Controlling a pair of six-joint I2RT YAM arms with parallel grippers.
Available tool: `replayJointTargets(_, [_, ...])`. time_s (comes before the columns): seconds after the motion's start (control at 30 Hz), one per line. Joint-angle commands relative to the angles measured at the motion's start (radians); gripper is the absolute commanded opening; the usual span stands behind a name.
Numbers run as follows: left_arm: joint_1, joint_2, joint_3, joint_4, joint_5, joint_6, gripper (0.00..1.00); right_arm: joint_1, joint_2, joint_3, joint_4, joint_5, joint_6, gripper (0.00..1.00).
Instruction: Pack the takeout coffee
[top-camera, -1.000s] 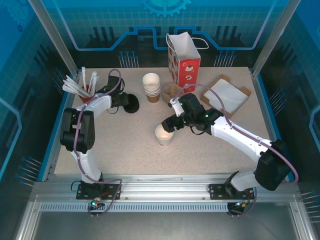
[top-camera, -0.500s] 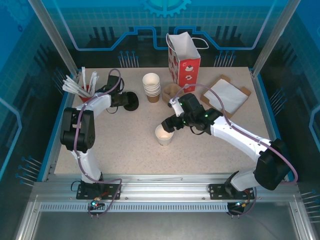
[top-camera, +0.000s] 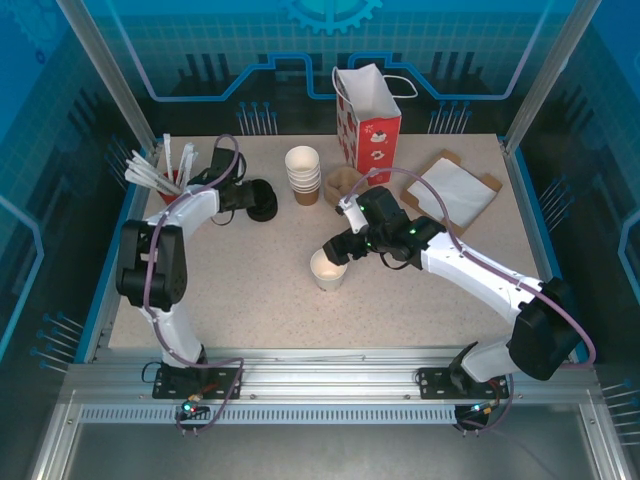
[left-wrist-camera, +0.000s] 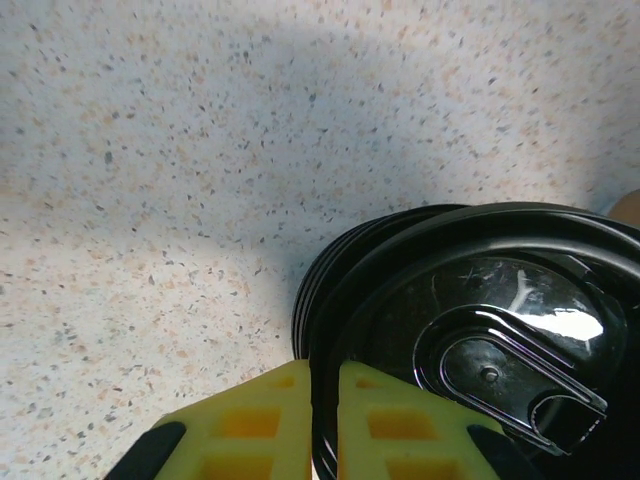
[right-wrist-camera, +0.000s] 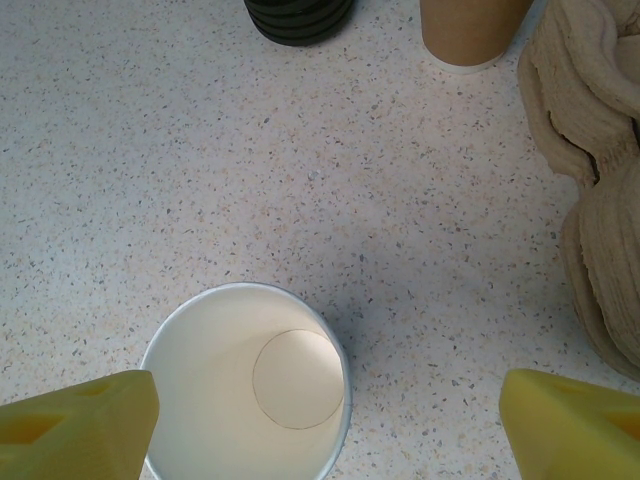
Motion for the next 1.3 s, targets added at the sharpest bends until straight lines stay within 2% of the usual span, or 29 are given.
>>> replayJointTargets(0.0, [0.012,-0.094,-0.023,-0.01,0.027,-0.013,0.12,0.015,-0.012,0.039,-0.021,0.007,0.006,0.9])
replayJointTargets(0.13, [0.012,-0.2,-0.076,0.001,0.089,-0.058,0.11,0.005,-0.036,0.066,-0.055,0.001,-0.014,0.9])
replayJointTargets(0.23, [0.01,-0.337,-0.166,0.064,0.261,-0.149,0.11,-0.041,-0.083,0.084,-0.058,-0.079,-0.006,0.91])
replayJointTargets(0.4, [-0.007,-0.568,-0.381,0.361,0.618,-0.432,0.12,-0.147,-0.145,0.063,0.153,-0.436,0.125,0.92])
replayJointTargets(0.5, [-0.035,-0.645,-0.43,0.465,0.714,-0.555,0.12,-0.152,-0.13,0.077,0.269,-0.55,0.183,0.92])
replayJointTargets(0.63, [-0.101,-0.704,-0.446,0.542,0.768,-0.646,0.1,-0.154,-0.096,0.08,0.439,-0.634,0.282,0.94])
replayJointTargets(0.7, [-0.134,-0.715,-0.454,0.591,0.798,-0.693,0.1,-0.152,-0.073,0.069,0.582,-0.686,0.38,0.96])
replayJointTargets(0.8, [-0.172,-0.723,-0.463,0.652,0.819,-0.742,0.1,-0.142,-0.044,0.047,0.789,-0.72,0.512,0.99])
replayJointTargets(0.87, [-0.191,-0.728,-0.467,0.677,0.818,-0.758,0.1,-0.125,-0.031,0.044,0.86,-0.728,0.558,1.0])
replayJointTargets(1.1, [-0.216,-0.721,-0.497,0.823,0.827,-0.862,0.08,-0.095,-0.037,0.017,0.948,-0.688,0.607,1.0])
replayJointTargets(1.27, [-0.235,-0.708,-0.505,0.879,0.839,-0.906,0.05,-0.088,-0.011,0.021,1.009,-0.707,0.649,1.0])
